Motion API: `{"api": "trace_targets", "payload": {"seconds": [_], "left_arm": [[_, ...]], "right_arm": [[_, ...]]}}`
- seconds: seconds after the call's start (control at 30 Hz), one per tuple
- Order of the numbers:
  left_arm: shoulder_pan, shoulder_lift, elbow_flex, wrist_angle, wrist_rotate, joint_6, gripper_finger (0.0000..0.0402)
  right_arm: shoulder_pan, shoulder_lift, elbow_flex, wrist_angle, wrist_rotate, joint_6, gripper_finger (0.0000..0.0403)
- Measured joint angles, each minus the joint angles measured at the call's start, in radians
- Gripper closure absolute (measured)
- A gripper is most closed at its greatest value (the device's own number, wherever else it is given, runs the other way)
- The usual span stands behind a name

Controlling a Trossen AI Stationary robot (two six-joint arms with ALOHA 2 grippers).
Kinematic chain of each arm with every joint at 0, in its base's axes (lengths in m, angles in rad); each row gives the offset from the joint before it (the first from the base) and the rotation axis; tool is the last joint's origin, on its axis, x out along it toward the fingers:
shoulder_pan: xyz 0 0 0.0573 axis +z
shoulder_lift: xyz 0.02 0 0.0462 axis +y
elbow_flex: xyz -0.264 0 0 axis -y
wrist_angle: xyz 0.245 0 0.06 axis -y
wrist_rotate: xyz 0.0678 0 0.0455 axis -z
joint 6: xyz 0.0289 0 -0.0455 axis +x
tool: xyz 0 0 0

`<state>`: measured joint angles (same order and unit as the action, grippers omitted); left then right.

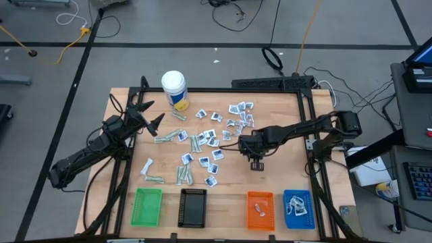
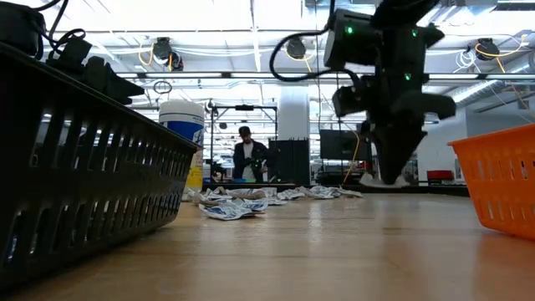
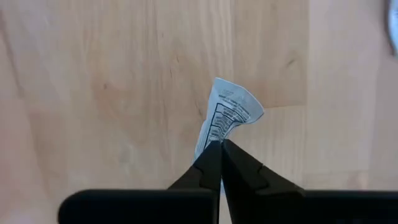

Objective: Pick & Place First Aid Supplies
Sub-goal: Put the ointment pack into the orange bin

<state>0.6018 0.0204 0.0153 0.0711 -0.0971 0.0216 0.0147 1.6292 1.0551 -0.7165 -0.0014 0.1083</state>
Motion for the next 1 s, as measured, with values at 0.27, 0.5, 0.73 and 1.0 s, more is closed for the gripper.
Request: {"api": "trace_targets", "payload": {"seconds": [0.27,0.5,0.73,1.0], "left_arm": [[0.000,0.000,0.000,0.000,0.000,0.000,0.0005],[0.000,0.000,0.000,0.000,0.000,0.000,0.0005],[0.000,0.000,0.000,0.000,0.000,0.000,0.0005],[0.000,0.000,0.000,0.000,0.000,0.000,0.0005]], "right_arm": [[0.000,-0.041,0.151,-0.184,0.002,0.179,0.0402],[0.007,-0.041,0.268,-0.345,0.004,0.359,0.0403],[0.050,-0.041,0.291,-0.364,0.005,0.483,0.0403],[0.218,-0.041,0.291,-0.358,0.004,0.634,0.0403]]}}
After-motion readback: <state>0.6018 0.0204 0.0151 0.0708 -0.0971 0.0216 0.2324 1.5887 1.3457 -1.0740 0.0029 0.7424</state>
